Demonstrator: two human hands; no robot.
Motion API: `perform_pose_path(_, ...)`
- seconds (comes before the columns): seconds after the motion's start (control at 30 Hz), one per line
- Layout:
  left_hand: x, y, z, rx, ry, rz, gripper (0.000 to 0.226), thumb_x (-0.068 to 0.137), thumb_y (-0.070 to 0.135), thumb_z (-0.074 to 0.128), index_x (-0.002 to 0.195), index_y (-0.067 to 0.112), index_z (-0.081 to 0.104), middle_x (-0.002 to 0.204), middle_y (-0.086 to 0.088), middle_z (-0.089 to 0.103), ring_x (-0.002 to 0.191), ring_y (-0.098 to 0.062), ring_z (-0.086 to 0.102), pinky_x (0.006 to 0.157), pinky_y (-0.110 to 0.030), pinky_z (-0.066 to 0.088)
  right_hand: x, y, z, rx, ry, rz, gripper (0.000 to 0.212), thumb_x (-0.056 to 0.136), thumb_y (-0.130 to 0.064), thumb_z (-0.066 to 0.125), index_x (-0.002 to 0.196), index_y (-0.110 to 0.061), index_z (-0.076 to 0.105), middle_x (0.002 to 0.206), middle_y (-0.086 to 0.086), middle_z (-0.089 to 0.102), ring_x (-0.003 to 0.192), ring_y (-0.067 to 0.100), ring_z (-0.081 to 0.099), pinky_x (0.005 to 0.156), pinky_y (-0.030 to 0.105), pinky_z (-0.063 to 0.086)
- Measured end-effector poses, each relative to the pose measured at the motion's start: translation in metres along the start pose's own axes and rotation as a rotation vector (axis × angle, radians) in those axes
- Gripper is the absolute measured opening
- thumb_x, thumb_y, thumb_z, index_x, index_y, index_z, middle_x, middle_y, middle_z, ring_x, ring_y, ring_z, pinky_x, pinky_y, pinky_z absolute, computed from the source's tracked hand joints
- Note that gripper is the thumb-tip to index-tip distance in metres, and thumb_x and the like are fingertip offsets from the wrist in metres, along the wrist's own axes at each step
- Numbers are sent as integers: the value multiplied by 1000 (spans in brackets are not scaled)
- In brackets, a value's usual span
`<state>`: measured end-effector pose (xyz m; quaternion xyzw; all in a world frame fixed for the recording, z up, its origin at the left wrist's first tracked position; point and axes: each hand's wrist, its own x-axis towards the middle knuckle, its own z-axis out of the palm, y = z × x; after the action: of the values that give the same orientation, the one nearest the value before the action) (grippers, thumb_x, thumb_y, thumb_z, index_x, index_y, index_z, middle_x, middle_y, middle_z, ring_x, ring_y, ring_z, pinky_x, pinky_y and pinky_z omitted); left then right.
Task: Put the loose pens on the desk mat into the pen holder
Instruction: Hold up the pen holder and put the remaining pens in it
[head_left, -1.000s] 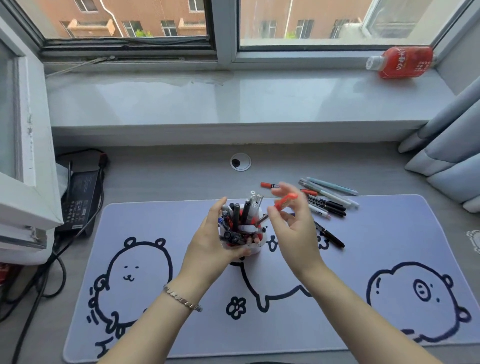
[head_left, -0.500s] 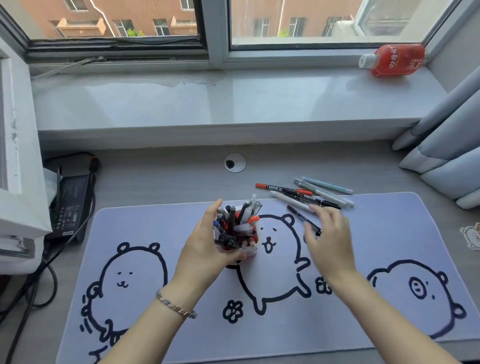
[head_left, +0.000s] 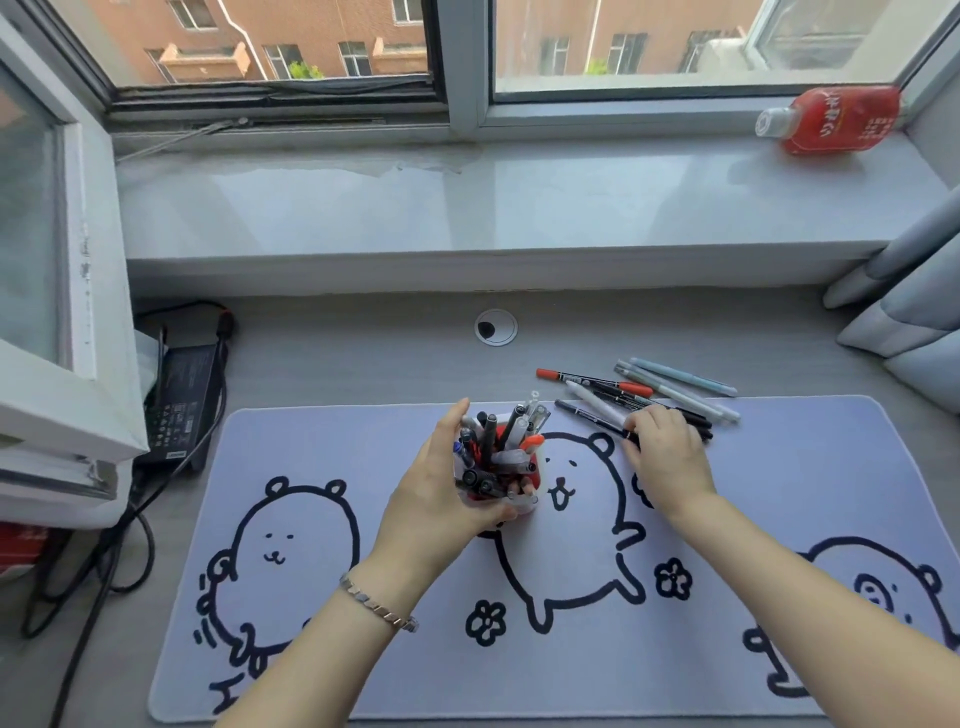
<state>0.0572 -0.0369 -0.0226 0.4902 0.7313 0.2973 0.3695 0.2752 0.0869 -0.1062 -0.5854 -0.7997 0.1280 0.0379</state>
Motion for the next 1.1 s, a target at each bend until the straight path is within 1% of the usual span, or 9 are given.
perform_pose_path(0.1,-2,5,1,79,4,85,104,59,35,82,133,51,11,145,13,27,128,-4,33,93,-12,31,-9,0,3,-13,-115,-11,27,85,-4,51,112,-4,52,105,14,56,100,31,49,84,38,41)
perform_pose_path(0.17,-1,8,6,233,58,212,104,54,44,82,133,50,16,153,7,16,135,-12,29,98,-24,32,-21,-1,4,-38,-182,-3,36,88,-3,43,124,-5,44,111,14,49,102,30,46,84,34,39)
perform_pose_path(0.33,15,16,16,396,243,383,75,60,57,63,128,38,41,136,1,50,131,-27,40,90,-42,44,-50,-13,-32,301,-336,68,24,88,-6,43,111,-7,48,100,7,37,74,32,50,68,33,42)
perform_pose_path(0.47,24,16,14,90,171,364,43,76,40,52,114,23,62,105,-1,63,113,-11,49,96,-20,42,-61,-19,-87,411,-323,4,17,93,-20,40,99,-25,55,88,2,57,74,11,53,63,18,37)
perform_pose_path(0.57,24,15,12,-56,197,323,28,81,31,55,103,18,65,96,-1,57,92,0,50,80,-3,37,-66,-35,-126,387,-367,-86,32,95,-28,33,120,-35,52,84,-16,57,84,-6,50,71,10,36)
perform_pose_path(0.7,22,11,12,-115,227,296,9,82,13,58,89,13,64,101,-3,55,97,13,46,83,0,33,-62,-69,-135,164,-387,-277,29,96,-30,33,116,-34,53,87,-5,52,86,14,51,70,28,40)
perform_pose_path(0.83,17,9,3,-220,76,233,26,84,14,61,104,31,57,109,15,55,102,12,49,85,-2,36,-42,-101,-114,-115,-354,-355,23,96,-29,34,102,-22,55,80,-1,36,80,27,48,54,29,29)
perform_pose_path(0.97,9,-6,-10,-259,-122,89,91,62,31,82,134,40,28,126,31,36,109,28,34,87,7,28,-26,-121,-113,-149,-222,-326,19,87,-25,56,103,-17,63,100,3,53,91,30,58,65,33,41)
perform_pose_path(1.1,4,-6,-5,-173,-118,6,105,57,25,85,138,36,20,129,16,42,115,-3,46,99,-19,37,-27,-123,-98,116,178,-304,18,77,-30,64,78,-13,69,82,4,67,69,27,64,55,28,44)
